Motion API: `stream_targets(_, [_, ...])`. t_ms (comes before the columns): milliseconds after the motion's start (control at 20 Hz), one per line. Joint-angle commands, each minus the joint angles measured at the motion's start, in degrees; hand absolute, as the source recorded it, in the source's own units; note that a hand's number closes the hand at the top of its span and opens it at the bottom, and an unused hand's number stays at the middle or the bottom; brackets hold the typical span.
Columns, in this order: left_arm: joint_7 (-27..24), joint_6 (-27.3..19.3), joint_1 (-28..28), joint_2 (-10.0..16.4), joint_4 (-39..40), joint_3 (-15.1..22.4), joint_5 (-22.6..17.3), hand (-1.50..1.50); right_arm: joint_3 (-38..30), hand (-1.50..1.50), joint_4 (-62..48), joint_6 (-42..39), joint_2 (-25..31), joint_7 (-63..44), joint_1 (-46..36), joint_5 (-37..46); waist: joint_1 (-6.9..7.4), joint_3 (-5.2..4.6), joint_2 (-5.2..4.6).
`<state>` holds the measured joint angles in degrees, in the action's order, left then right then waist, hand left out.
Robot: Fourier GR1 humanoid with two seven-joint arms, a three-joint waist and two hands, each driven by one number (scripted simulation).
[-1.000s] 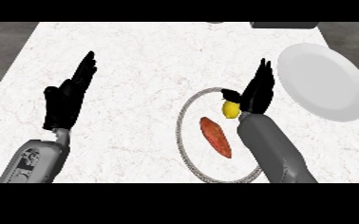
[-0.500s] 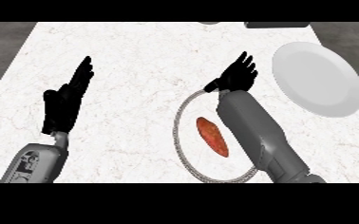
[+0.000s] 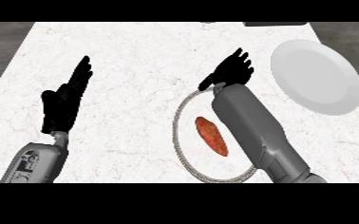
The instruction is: Pick the lemon from the placemat and place it in the plate
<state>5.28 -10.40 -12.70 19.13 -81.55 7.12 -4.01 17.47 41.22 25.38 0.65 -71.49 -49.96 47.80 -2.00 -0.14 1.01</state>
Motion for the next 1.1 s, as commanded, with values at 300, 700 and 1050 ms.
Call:
stream_targets(300, [0.9, -0.3, -2.5, -1.8, 0.9, 0.3, 1.3, 0.00, -3.1, -1.50, 3.9, -11.4, 1.5, -9.2, 5.4, -2.2, 0.68, 0.10, -0.56])
stream_targets(700, [-0.3, 2.5, -0.3, -1.2, 0.0, -0.6, 0.6, 0.00, -3.7, -1.50, 7.2, -8.5, -0.6, -7.9, 14.4, 0.2, 1.67, 0.11, -0.76])
stream_targets(1050, [-0.5, 1.5, -0.8, -3.0, -0.3, -0.2, 2.3, 0.00, -7.0, -1.50, 10.9, -10.8, 0.6, -5.9, 18.3, 0.9, 1.79, 0.12, -0.83])
